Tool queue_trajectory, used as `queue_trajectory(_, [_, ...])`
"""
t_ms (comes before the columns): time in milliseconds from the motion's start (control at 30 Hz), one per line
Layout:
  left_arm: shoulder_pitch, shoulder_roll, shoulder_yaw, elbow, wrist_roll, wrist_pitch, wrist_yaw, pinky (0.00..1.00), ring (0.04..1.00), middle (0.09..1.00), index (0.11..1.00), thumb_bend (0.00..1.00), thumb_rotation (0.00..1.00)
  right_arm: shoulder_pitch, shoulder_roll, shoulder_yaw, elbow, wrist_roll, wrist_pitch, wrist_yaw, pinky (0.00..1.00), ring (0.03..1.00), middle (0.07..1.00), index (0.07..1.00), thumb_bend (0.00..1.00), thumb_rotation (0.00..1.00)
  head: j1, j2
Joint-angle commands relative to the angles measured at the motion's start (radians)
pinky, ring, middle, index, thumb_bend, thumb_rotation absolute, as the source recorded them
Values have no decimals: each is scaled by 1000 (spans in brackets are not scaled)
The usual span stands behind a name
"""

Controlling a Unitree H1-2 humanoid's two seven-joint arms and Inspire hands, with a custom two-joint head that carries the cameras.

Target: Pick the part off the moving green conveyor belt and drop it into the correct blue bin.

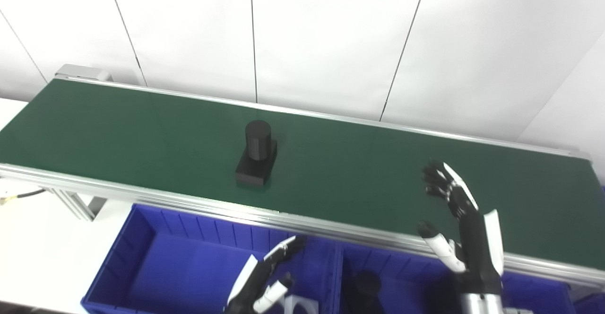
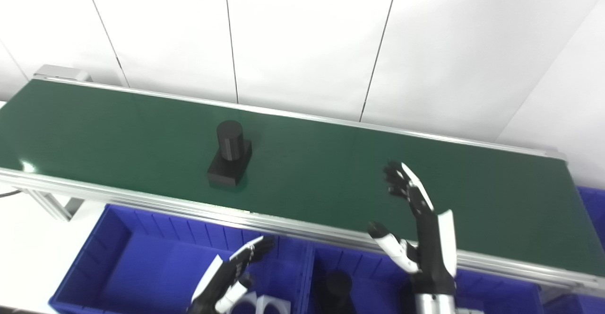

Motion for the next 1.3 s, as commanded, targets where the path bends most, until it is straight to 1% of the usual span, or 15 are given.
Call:
queue_trajectory(0, [-26,9,-7,-15,-14,-40,29,902,888,875,876,757,1000,-65,1,4,23,-12,33,7,790,842,849,885,737,802,-5,0])
queue_trajectory(133, [-35,13,-13,-6,-30,-40,29,904,892,879,879,736,1000,-158,-4,24,96,-59,78,12,799,854,863,904,749,746,-26,-1])
queue_trajectory(233, [-37,12,-11,-6,-42,-40,27,914,893,876,880,711,1000,-233,-10,47,145,-114,144,30,800,862,881,919,777,734,-47,0])
queue_trajectory(400, [-48,23,-23,-1,-41,-40,35,907,887,871,876,674,1000,-332,-8,78,233,-162,226,40,776,852,888,928,796,674,-69,2])
queue_trajectory(467, [-51,27,-25,1,-45,-40,33,914,891,873,875,671,1000,-371,-5,90,280,-179,237,31,741,834,879,925,801,648,-74,3])
queue_trajectory(567, [-54,29,-27,4,-55,-40,27,929,900,875,872,679,1000,-420,-1,101,351,-187,246,21,730,834,890,925,814,627,-79,6])
queue_trajectory(633, [-55,28,-26,7,-58,-40,29,931,900,874,871,679,1000,-461,2,115,412,-204,264,14,717,832,896,923,826,624,-82,6])
queue_trajectory(667, [-56,26,-25,9,-60,-40,29,932,899,872,867,691,1000,-476,2,123,435,-214,271,11,687,828,914,927,841,641,-82,6])
queue_trajectory(700, [-56,23,-23,10,-63,-40,27,932,898,871,866,696,1000,-495,4,130,466,-217,275,9,677,827,920,928,847,646,-81,5])
queue_trajectory(800, [-57,19,-24,15,-62,-40,34,922,885,858,857,698,1000,-534,8,148,534,-225,277,-1,571,749,908,926,866,636,-79,5])
queue_trajectory(833, [-59,19,-27,17,-61,-40,38,920,884,857,856,697,1000,-548,9,155,557,-228,274,-6,569,746,905,926,867,635,-77,6])
queue_trajectory(933, [-58,15,-25,21,-72,-40,27,933,887,854,853,705,1000,-601,21,176,652,-227,260,-21,641,784,877,923,877,624,-74,7])
queue_trajectory(1033, [-56,13,-25,22,-79,-40,18,937,883,849,845,709,1000,-649,34,194,741,-218,244,-31,720,837,892,927,889,613,-73,7])
queue_trajectory(1133, [-56,14,-32,23,-78,-40,18,911,869,840,835,715,1000,-697,51,210,835,-207,223,-47,699,830,899,938,899,602,-71,9])
queue_trajectory(1267, [-58,16,-47,25,-71,-40,29,856,836,823,824,741,1000,-744,72,234,922,-204,224,-63,697,826,906,934,908,602,-69,9])
